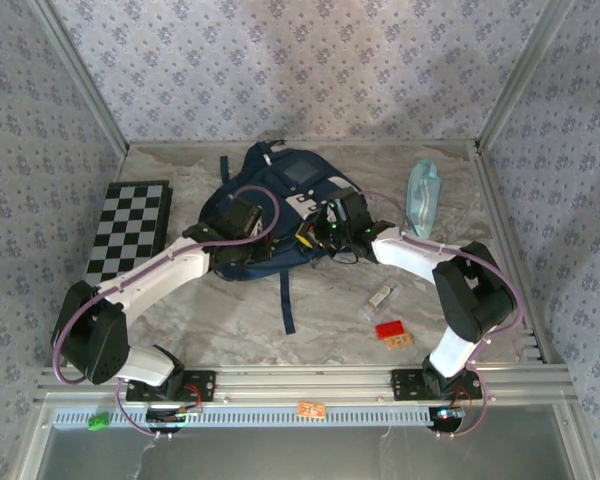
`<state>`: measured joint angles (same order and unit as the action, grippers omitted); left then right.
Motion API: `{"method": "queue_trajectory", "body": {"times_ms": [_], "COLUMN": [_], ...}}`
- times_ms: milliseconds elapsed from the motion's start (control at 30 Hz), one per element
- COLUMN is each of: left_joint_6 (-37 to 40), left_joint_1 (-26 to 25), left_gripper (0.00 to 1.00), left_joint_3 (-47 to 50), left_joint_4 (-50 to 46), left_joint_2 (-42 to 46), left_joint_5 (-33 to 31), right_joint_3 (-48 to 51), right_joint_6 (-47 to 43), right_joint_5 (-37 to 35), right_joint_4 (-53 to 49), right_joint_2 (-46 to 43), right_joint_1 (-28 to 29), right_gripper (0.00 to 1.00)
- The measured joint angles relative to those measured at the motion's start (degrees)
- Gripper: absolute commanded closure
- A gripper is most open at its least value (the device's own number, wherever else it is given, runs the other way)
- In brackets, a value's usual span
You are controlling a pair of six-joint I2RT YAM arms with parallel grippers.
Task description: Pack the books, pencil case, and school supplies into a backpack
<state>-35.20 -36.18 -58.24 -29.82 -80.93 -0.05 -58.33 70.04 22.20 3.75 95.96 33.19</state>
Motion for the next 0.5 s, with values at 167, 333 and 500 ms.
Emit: {"method": "queue_trajectory", "body": {"times_ms": [167, 333, 500], "left_joint_6": [-0.39, 0.22, 1.11], "left_joint_1": [3.56, 5.62, 5.05], "left_gripper": [1.00, 1.00, 0.70], "left_joint_3": [0.68, 2.19, 2.14], "left_joint_4": [-8.22, -13.77, -12.04], "left_joint_2": [0.00, -0.15, 1.25], "left_joint_5": [-9.25, -11.32, -7.58], "right_joint_3": [0.52, 0.66, 0.66], "right_joint_6": [-0.02, -0.52, -2.12], "right_joint_5": [-1.22, -5.97, -5.42], "right_joint_4": [-1.03, -1.46, -1.36], "right_joint_2": [-0.79, -1.36, -1.36], "right_joint_1": [-2.93, -6.71, -6.69], "right_gripper": [1.00, 1.00, 0.89]}}
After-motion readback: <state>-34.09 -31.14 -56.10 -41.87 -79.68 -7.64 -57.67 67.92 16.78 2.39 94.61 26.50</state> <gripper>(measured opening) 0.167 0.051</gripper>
